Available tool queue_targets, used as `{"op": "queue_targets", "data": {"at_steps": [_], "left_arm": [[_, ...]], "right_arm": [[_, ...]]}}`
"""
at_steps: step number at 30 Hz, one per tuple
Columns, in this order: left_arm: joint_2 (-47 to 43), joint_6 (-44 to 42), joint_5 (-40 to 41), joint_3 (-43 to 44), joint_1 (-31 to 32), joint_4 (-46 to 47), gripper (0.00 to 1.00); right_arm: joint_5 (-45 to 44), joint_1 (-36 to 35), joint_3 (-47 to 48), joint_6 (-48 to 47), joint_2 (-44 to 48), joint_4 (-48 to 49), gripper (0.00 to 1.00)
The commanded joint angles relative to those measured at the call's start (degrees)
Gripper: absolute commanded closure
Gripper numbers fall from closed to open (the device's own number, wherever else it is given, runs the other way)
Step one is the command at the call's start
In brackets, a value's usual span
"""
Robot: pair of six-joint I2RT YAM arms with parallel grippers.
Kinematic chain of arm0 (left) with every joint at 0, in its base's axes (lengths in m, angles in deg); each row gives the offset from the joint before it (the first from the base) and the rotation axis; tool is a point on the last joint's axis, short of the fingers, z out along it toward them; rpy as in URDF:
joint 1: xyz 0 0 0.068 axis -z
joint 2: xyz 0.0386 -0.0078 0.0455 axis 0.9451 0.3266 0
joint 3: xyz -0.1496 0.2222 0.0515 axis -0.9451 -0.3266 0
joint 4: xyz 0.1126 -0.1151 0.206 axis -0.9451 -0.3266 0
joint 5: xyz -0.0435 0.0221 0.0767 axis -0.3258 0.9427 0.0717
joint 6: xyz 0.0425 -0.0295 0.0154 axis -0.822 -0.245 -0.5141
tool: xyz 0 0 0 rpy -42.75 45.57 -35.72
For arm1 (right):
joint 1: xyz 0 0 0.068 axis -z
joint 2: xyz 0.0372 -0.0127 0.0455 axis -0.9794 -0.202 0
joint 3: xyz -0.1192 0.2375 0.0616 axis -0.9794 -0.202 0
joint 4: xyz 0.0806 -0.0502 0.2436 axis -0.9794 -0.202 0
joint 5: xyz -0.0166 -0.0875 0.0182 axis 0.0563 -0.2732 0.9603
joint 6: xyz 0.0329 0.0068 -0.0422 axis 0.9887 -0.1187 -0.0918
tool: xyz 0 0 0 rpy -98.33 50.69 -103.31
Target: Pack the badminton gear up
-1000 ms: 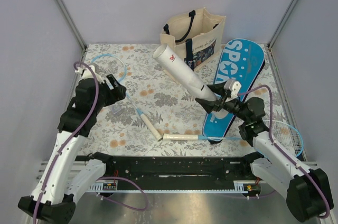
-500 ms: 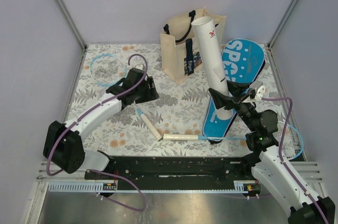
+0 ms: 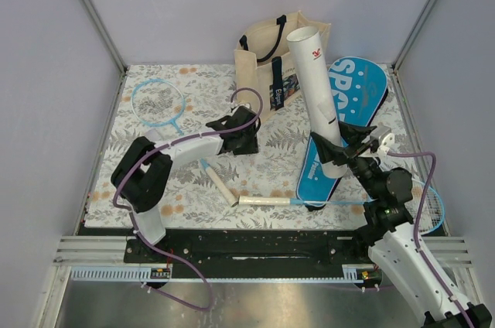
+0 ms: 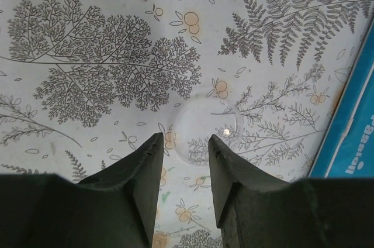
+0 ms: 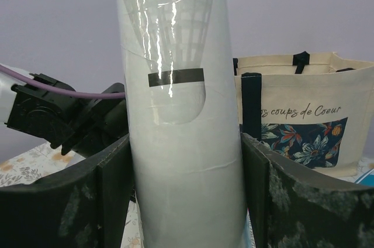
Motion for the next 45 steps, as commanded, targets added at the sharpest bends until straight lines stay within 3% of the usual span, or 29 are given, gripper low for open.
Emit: {"op": "queue_targets", "data": {"at_steps": [1,27,39,45], "left_arm": [[3.2,1.2,2.4,3.8,0.6,1.6,0.61],[8.3,1.2,5.8,3.3,2.4,-4.4,0.79],[8.1,1.7,4.3,1.7,2.6,-2.6,0.81],[8.1,2.6,3.3,0.9,2.8,-2.3,0.88]], "right_arm": [[-2.0,-0.4,0.5,-2.3,1.4,1.9,0.66],[-4.6,-0.4,0.5,-5.4,3.1,-0.9,0.69],[-4.7,-0.4,0.3,-5.3,3.4,-1.3,0.7],[-4.6,-0.4,0.5,-5.2,2.8,-1.4,0.7]]}}
